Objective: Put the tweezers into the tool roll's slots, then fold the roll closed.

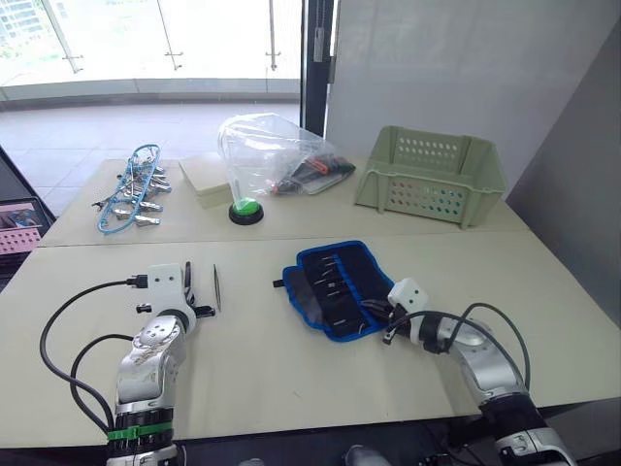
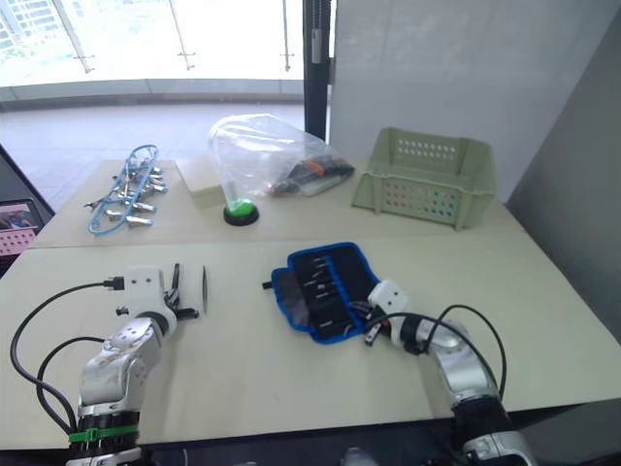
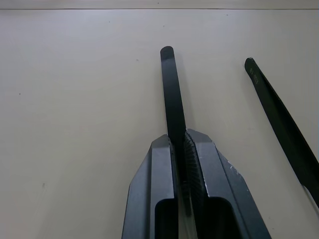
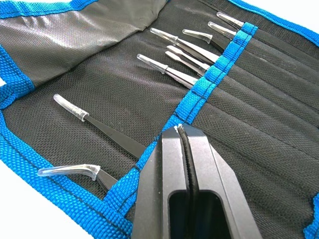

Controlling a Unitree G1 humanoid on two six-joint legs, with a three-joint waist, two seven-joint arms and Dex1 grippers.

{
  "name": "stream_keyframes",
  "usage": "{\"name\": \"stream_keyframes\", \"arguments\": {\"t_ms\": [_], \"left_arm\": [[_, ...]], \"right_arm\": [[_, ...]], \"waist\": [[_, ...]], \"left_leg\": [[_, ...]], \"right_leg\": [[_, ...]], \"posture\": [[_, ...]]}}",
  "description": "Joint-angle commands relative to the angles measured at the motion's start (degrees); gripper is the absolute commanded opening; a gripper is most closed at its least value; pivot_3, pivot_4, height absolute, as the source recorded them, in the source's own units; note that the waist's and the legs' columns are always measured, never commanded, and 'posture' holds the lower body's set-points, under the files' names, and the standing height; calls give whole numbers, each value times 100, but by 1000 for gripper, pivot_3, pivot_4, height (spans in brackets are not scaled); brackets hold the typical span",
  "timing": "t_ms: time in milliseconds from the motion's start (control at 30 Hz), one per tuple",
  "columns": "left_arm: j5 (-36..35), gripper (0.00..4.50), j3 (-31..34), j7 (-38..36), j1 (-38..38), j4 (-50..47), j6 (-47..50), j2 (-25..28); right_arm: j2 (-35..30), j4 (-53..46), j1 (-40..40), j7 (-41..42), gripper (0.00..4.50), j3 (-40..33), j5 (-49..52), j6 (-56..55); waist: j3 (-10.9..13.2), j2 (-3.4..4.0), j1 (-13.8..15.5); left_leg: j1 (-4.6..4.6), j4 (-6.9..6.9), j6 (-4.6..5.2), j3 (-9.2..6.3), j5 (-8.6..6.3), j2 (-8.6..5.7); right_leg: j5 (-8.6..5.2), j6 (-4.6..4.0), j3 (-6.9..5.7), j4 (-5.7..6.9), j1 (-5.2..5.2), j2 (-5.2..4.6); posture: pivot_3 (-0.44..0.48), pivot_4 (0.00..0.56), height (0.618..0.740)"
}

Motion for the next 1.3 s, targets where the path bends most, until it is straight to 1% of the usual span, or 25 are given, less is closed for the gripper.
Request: {"name": "stream_keyframes", "arguments": {"t_ms": [33, 200, 267, 300, 367, 500, 600, 700, 767, 833, 900, 1000, 1100, 1167, 1300], "left_arm": [[21, 42, -20, -221, -161, -564, -440, 252], [127, 42, -317, -651, -362, -910, -849, 687], [71, 42, -494, -1001, -502, -965, -1005, 874], [20, 42, -610, -1230, -604, -978, -1024, 977], [-295, 42, -990, -2007, -909, -991, -929, 1174], [-493, 42, -1544, -2960, -1349, -903, -828, 1481], [-740, 42, -2065, -3838, -1799, -820, -498, 1730], [-660, 42, -2815, -4701, -2163, -678, -109, 2185], [-434, 42, -3280, -5125, -2348, -605, -219, 2434], [-414, 42, -3547, -5333, -2578, -490, 67, 2475], [-302, 42, -3952, -5626, -2928, -387, 423, 2525], [-160, 42, -4394, -5861, -3375, -263, 771, 2403], [-36, 42, -4665, -5949, -3592, -54, 863, 2210], [190, 42, -4999, -5989, -3764, 274, 862, 2031], [553, 42, -5236, -5934, -4008, 773, 749, 1793]], "right_arm": [[47, 379, 224, 119, 0, 460, -302, 265], [9, 298, 269, 102, 0, 398, -257, 296], [-1, 256, 289, 83, 0, 377, -245, 311], [-4, 229, 304, 65, 0, 361, -236, 318], [-10, 136, 362, 29, 0, 306, -190, 320], [7, 73, 439, -61, 0, 255, -163, 320], [15, -52, 536, -139, 0, 229, -149, 352], [8, -201, 621, -215, 0, 230, -156, 390], [-2, -290, 657, -270, 0, 242, -167, 421], [-11, -365, 690, -309, 0, 247, -168, 451], [12, -413, 718, -379, 0, 256, -175, 481], [79, -433, 765, -484, 0, 292, -194, 497], [126, -449, 784, -563, 0, 313, -209, 524], [165, -468, 811, -621, 0, 334, -227, 541], [192, -526, 864, -683, 0, 352, -227, 568]], "waist": [[5, -7, 0], [7, -6, 4], [9, -5, 8], [10, -3, 7], [16, -2, 14], [32, 9, 0], [40, 13, -2], [47, 22, 1], [54, 30, -5], [61, 28, 7], [68, 24, 7], [79, 10, 6], [79, 10, -9], [79, 10, -9], [79, 9, -15]], "left_leg": [[0, 0, -1, 0, 1, 0], [-2, -3, -7, -1, 4, 0], [-3, -6, -8, -1, 4, 0], [-3, -6, -8, -1, 4, 0], [-4, -7, -8, 0, 4, 0], [-11, -7, -13, 2, 7, -2], [-12, -21, -12, 3, 7, -1], [-16, -24, -12, 2, 8, -1], [-15, -27, -12, 3, 7, -3], [-18, -29, -11, 3, 7, -3], [-21, -29, -11, 3, 8, -3], [-23, -29, -11, 2, 8, -3], [-22, -29, -10, 3, 7, -3], [-21, -30, -9, 2, 7, -2], [-21, -29, -9, 2, 8, -2]], "right_leg": [[0, 0, 0, 0, -1, 0], [1, -1, 0, -2, -2, 0], [1, -1, 0, -4, -2, -1], [1, -1, 0, -5, -2, -1], [0, -1, -1, -7, -2, 0], [0, 1, -4, -11, -5, -1], [-1, 2, -1, -14, -7, 0], [-2, 4, -2, -15, -12, 3], [-7, 11, 0, -19, -12, 3], [-15, 25, 0, -22, -13, 3], [-19, 29, -1, -21, -16, 3], [-25, 40, -1, -21, -17, 4], [-26, 42, 4, -20, -16, 4], [-28, 40, 3, -17, -16, 6], [-28, 40, 5, -13, -18, 8]], "posture": [[0, 150, 740], [0, 150, 740], [0, 150, 740], [0, 150, 740], [0, 150, 740], [0, 150, 740], [0, 150, 740], [0, 150, 740], [0, 150, 740], [0, 150, 740], [0, 150, 740], [0, 150, 740], [0, 150, 740], [0, 150, 740], [0, 150, 740]]}}
